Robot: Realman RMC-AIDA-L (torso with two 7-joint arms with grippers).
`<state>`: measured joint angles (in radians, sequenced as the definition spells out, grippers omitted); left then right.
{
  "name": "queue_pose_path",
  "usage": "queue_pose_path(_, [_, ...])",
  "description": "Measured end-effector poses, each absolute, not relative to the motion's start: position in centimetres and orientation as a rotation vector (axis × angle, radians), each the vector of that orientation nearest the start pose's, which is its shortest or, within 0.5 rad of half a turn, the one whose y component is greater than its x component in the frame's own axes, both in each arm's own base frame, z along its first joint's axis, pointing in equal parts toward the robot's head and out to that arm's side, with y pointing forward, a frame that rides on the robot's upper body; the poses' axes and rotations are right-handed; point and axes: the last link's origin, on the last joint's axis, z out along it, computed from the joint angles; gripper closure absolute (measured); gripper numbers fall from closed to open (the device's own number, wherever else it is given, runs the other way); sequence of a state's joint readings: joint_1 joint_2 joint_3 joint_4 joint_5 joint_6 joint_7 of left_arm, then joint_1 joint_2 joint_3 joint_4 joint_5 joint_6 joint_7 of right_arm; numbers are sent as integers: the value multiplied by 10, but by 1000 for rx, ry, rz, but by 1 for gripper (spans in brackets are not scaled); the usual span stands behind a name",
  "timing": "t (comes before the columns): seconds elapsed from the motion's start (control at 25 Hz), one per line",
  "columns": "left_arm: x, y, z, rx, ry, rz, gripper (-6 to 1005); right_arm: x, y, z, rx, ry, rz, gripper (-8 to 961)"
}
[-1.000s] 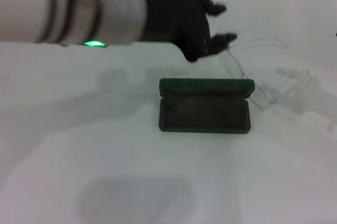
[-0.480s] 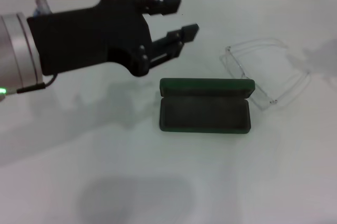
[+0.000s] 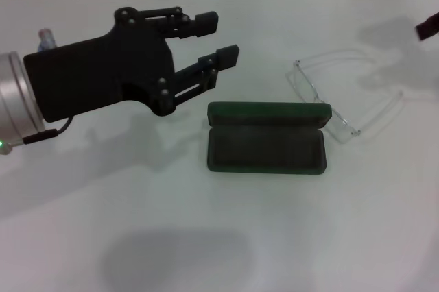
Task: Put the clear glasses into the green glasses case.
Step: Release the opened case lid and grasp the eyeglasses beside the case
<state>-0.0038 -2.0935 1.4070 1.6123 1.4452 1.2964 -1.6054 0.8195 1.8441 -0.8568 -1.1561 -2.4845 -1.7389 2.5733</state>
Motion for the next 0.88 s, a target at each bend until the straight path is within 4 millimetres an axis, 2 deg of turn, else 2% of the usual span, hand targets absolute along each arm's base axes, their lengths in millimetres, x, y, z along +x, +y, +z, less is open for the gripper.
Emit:
queue_pose_path(0.24, [-166, 273, 49, -2520, -179, -1053, 569, 147, 421, 96, -2489, 1240, -297, 489])
queue_pose_path(0.44, [-181, 276, 47, -2522, -248, -1127, 570, 129, 431, 69, -2502, 1202, -373, 491])
queue_pose_path(0.88, [-197, 269, 44, -2533, -232, -1215, 570, 120, 441, 12, -2526, 1196, -389, 495])
